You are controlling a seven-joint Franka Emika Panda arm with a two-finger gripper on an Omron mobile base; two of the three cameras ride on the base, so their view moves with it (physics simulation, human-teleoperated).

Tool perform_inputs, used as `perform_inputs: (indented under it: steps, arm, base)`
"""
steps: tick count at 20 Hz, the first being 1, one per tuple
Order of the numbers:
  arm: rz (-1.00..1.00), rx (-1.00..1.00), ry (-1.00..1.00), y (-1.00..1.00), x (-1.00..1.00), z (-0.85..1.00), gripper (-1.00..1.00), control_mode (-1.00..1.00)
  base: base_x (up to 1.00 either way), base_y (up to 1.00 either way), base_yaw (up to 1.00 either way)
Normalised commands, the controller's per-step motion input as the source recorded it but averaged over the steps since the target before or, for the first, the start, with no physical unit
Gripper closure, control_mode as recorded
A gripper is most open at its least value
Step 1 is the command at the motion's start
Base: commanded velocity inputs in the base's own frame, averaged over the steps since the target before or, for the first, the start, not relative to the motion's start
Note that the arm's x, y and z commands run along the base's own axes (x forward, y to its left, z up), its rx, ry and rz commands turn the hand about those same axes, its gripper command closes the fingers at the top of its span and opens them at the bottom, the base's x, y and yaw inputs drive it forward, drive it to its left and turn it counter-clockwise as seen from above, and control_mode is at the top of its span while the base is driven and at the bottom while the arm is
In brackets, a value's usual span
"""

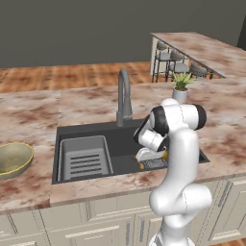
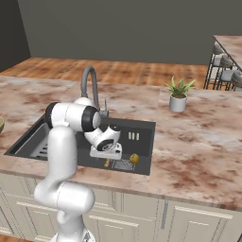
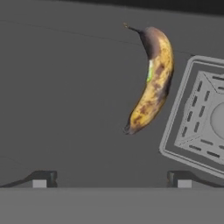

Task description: Remove the squash and banana from the sink. Then move the bowl and cup from the counter to the sink for washing.

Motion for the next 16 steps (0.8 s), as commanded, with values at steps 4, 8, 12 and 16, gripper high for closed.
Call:
perform_inputs:
  steps: [4, 8, 12, 16]
  arm:
    - [0.09, 0.00, 0.00, 0.00, 0.09, -0.13, -1.00, -1.00]
    - [0.07, 0.00, 0.00, 0.00, 0.01, -0.14, -1.00, -1.00]
    - [0.01, 0.00, 0.00, 0.04, 0.00, -0.14, -1.00, -1.00]
    - [0.00, 0.00, 0.00, 0.10, 0.05, -0.12, -1.00, -1.00]
  base:
    - [0.00, 0.00, 0.00]
    - [0.00, 0.00, 0.00]
    - [0.00, 0.00, 0.00]
    - [0.00, 0.00, 0.00]
